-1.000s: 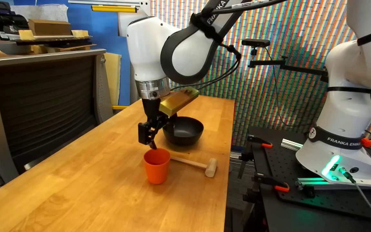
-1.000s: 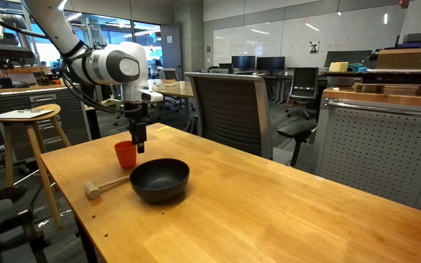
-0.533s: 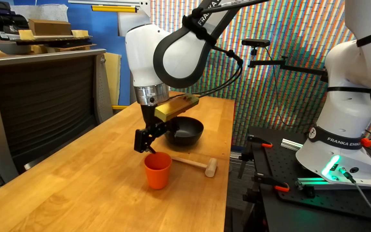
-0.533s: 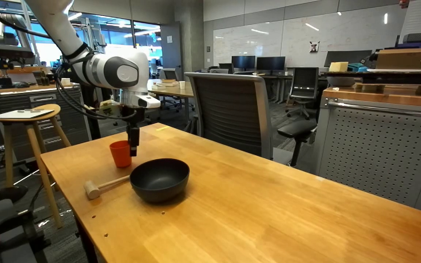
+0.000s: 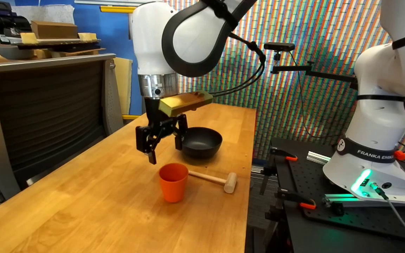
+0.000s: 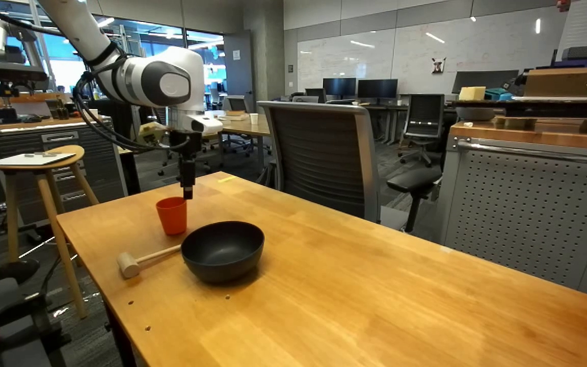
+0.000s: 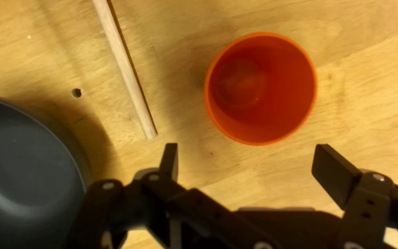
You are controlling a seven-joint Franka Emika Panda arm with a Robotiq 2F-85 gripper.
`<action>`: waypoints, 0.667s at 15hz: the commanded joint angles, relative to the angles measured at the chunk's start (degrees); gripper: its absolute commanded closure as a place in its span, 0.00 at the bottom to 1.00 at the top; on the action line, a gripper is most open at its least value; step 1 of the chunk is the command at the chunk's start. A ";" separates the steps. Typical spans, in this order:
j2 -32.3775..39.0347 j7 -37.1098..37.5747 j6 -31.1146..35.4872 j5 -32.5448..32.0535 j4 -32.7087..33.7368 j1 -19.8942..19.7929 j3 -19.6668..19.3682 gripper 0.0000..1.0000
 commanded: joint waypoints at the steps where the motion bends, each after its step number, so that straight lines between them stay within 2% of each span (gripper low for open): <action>1: -4.03 1.46 -0.12 0.69 -1.62 0.82 -0.34 0.00; 10: -4.69 3.13 -1.31 1.02 -7.01 -0.45 -1.15 0.00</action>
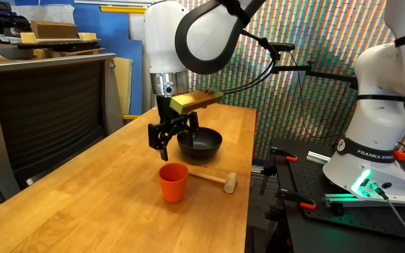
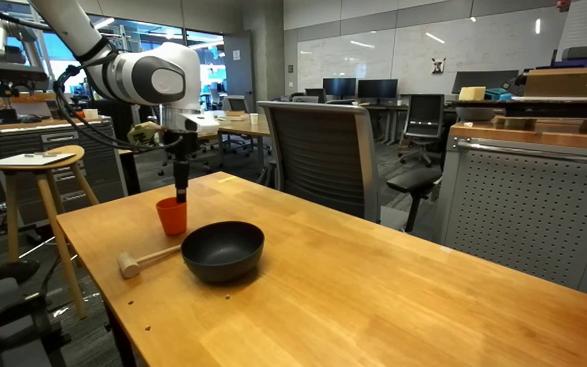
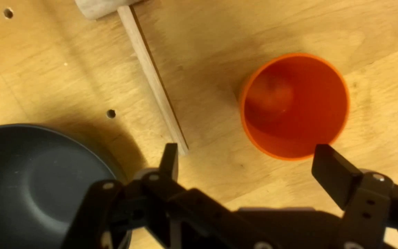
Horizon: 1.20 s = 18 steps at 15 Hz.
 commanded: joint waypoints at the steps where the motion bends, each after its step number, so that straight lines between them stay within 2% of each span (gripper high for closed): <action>1: -0.64 0.64 -0.52 0.74 -2.66 -0.35 -0.30 0.00; 2: -0.47 0.36 -0.04 0.54 -3.16 -0.38 -0.31 0.00; 3: 0.19 0.34 0.90 -0.24 -3.49 -0.16 -0.48 0.25; 4: 0.75 -0.16 1.08 -0.04 -3.61 -0.14 -0.26 0.26; 9: 2.99 -0.59 1.44 0.66 -4.08 0.14 0.12 0.67; 12: 3.19 -0.42 1.83 0.24 -3.64 0.44 -0.08 0.89; 14: 3.08 -0.28 1.96 -0.44 -3.27 0.74 -0.22 0.96; 15: 2.74 -0.18 1.83 -0.81 -2.91 0.93 -0.24 0.93; 18: -0.20 0.80 1.05 -3.51 -2.64 1.96 -0.78 0.96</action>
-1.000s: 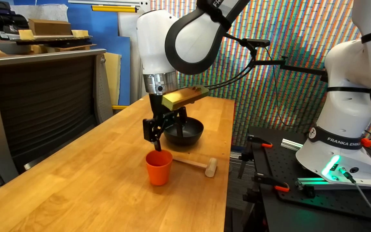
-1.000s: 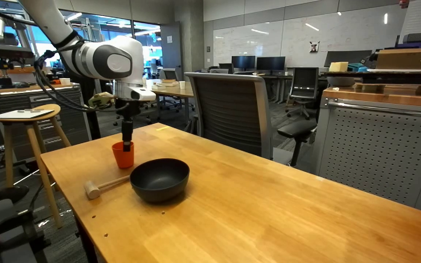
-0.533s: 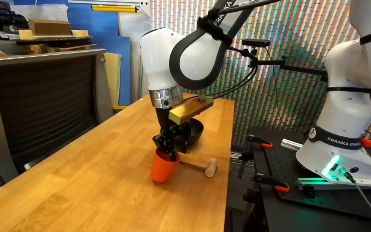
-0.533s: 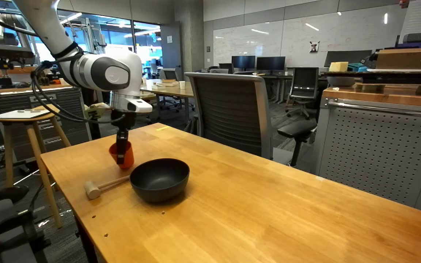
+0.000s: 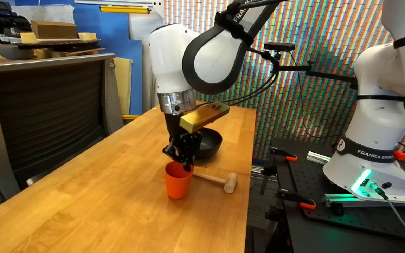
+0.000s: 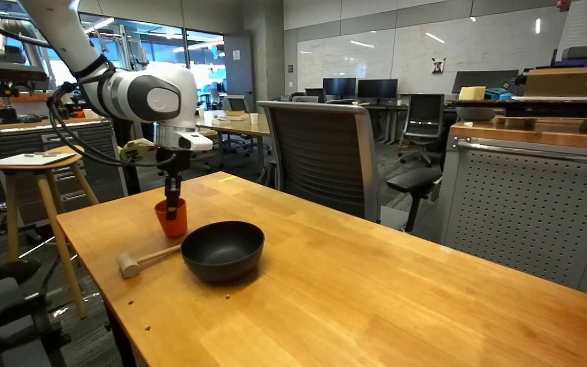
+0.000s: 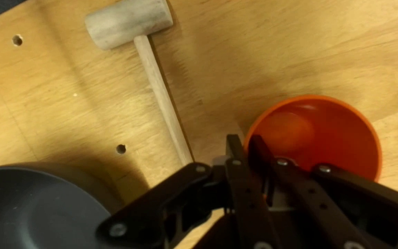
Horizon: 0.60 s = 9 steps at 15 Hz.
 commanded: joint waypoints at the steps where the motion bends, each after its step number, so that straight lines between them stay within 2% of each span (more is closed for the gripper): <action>1: -4.17 1.45 -0.44 -4.57 -0.37 1.56 -1.43 0.95; 2: -5.89 2.20 -0.78 -6.50 -0.26 1.63 -1.99 0.99; 5: -10.95 6.71 -1.01 -13.16 -0.46 0.99 -3.65 0.96; 9: -16.84 19.71 -3.37 -25.84 -1.86 -0.91 -5.76 0.96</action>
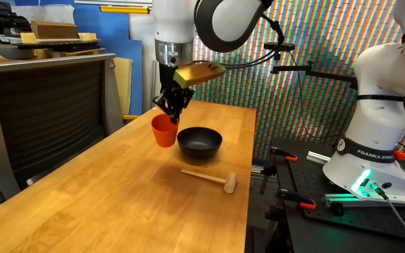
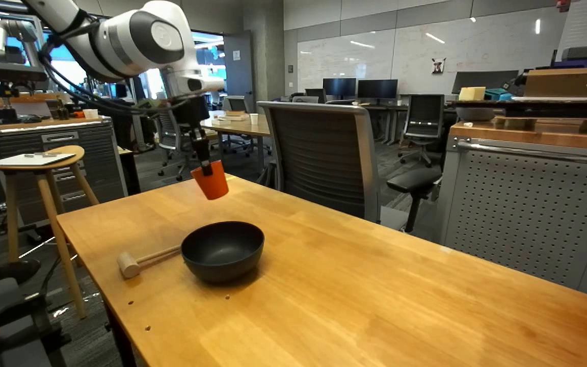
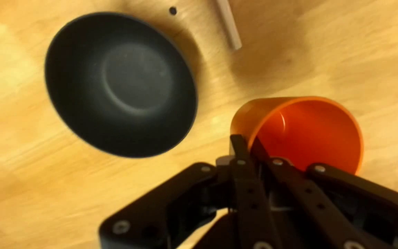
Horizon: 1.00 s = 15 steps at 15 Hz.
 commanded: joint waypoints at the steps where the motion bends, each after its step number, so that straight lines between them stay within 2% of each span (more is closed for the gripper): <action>1: -6.19 11.30 -3.53 -9.99 -3.06 -2.02 -1.16 0.96; 4: -6.41 20.14 -7.77 -15.97 -4.52 -4.67 -0.54 0.96; 6: -4.39 21.27 -9.46 -13.78 -4.86 -6.25 -0.30 0.96; 10: 0.60 13.25 -4.63 -1.47 -6.19 -8.43 -0.22 0.96; 12: 3.20 10.72 -1.86 1.77 -6.10 -8.93 -0.51 0.96; 14: 5.57 8.81 -0.49 2.29 -5.35 -8.99 -0.94 0.95; 15: 6.43 8.54 -0.20 2.34 -4.90 -8.94 -1.20 0.70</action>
